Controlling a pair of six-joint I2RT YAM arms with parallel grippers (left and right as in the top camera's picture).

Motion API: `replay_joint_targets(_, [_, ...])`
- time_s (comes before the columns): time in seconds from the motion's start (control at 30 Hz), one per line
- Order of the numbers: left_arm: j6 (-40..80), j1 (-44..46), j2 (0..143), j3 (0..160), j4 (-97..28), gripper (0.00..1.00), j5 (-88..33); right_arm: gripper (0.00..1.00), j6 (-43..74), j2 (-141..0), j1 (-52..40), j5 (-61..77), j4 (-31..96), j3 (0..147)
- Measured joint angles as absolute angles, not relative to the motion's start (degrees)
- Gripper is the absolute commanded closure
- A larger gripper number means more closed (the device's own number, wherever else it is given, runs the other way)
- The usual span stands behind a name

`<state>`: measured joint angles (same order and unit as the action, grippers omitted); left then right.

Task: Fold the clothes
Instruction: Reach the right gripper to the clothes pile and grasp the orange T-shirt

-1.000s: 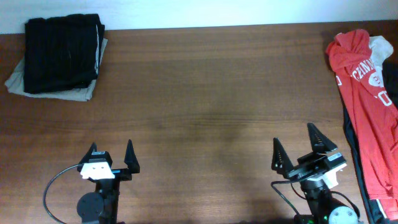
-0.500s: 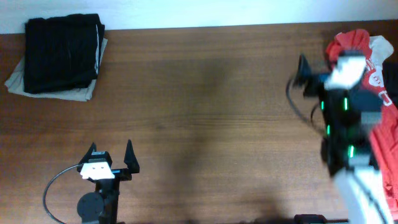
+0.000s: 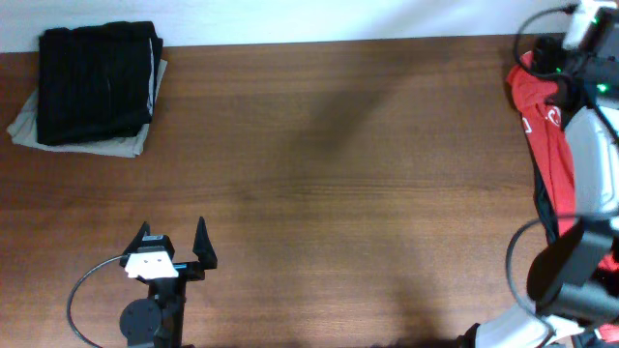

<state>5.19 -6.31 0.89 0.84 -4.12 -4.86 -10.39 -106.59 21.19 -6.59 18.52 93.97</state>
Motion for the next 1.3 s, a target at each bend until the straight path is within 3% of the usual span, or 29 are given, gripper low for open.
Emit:
replay_joint_targets(0.2, [5.19,-6.31,0.89,0.84,-4.12,0.01,-4.86,0.11,-7.79,-115.48,30.02,-1.41,16.19,93.97])
replay_joint_targets(0.5, [5.21,-6.31,0.91,0.84,-4.12,0.01,-4.86,0.11,-5.26,-127.0,30.65,1.45,5.65,94.35])
replay_joint_targets(0.83, [5.19,-6.31,0.89,0.84,-4.1,0.01,-4.86,0.28,-1.5,-132.79,30.65,5.32,-0.62,94.41])
replay_joint_targets(1.03, [5.21,-6.31,0.89,0.84,-4.12,0.01,-4.86,0.52,-1.02,-132.88,30.65,8.1,-2.28,94.41])
replay_joint_targets(1.3, [5.19,-6.31,0.89,0.84,-4.12,0.01,-4.86,0.54,-0.34,-133.82,30.65,9.39,-2.35,94.41])
